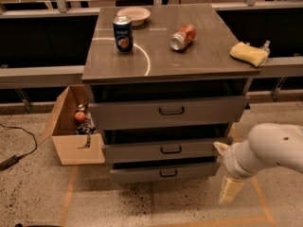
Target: Open bottom drawer
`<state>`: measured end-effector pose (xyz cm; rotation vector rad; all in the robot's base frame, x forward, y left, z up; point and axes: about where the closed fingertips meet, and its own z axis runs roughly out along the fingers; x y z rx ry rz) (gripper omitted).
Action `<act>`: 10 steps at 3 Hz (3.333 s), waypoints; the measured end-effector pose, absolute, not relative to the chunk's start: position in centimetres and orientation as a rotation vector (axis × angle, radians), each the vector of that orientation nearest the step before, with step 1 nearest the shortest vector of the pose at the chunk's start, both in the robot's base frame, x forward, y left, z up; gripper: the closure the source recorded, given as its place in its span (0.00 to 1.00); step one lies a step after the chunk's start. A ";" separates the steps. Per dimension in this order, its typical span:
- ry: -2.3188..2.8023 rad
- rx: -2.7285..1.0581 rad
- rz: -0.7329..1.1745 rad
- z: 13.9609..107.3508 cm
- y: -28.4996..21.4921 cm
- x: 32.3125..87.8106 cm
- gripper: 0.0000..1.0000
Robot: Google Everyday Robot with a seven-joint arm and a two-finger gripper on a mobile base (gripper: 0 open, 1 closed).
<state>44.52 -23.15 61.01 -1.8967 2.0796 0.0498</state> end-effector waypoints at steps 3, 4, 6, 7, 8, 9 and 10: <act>2.084 -1.794 -0.008 58.2 -23.2 46.8 0.00; 2.078 -1.734 0.048 49.9 -25.1 46.0 0.00; 1.923 -1.762 0.138 36.3 -23.6 47.8 0.00; 1.910 -1.781 0.201 27.4 -21.6 49.0 0.00; 1.908 -1.782 0.199 27.5 -21.6 49.1 0.00; 1.859 -1.823 0.188 26.9 -21.3 50.4 0.00; 1.827 -1.866 0.144 25.2 -21.5 53.0 0.00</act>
Offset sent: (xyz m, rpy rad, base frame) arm 0.0297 0.0083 -0.0015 -0.0090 -0.0732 -0.0364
